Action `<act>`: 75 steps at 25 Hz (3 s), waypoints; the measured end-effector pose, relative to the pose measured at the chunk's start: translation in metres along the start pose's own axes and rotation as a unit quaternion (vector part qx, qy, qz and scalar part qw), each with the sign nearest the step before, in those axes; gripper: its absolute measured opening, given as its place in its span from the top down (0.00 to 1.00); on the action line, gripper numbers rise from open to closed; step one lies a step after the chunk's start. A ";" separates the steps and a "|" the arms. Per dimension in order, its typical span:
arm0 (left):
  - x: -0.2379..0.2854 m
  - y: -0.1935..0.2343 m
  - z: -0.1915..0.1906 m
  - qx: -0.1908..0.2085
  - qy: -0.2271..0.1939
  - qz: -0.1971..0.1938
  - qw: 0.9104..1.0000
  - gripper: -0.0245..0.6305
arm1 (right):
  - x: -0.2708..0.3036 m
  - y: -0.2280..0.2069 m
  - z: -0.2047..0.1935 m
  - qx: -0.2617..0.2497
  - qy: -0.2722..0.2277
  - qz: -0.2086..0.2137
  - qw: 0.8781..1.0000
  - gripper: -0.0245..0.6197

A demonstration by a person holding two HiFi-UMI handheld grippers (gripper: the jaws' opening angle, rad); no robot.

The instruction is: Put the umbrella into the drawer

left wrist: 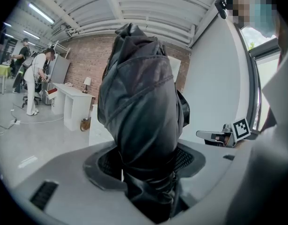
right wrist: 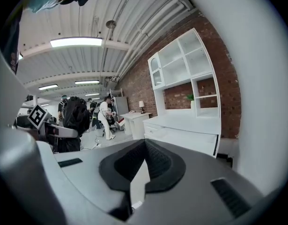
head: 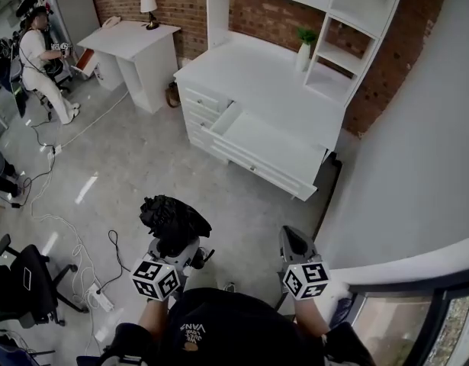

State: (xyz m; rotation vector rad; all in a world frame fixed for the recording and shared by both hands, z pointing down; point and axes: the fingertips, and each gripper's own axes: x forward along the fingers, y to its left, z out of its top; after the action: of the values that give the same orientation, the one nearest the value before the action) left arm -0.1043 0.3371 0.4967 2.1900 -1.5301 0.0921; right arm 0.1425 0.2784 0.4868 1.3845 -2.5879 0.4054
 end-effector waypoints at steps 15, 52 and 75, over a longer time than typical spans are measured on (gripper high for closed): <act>0.085 0.086 0.058 0.002 0.005 -0.032 0.999 0.55 | 0.114 -0.008 0.038 0.017 -0.005 -0.029 0.999 0.97; 0.295 0.185 0.173 0.039 0.017 -0.091 0.995 0.55 | 0.316 -0.089 0.106 0.029 -0.016 -0.071 0.997 0.97; 0.527 0.133 0.182 0.168 0.098 -0.132 0.972 0.55 | 0.370 -0.230 0.120 0.043 -0.003 -0.069 0.997 0.97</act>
State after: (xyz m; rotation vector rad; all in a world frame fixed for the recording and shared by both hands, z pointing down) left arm -0.0627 -0.2328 0.5436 2.5389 -1.1704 0.4976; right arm 0.1267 -0.1724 0.5130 1.5831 -2.4877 0.4972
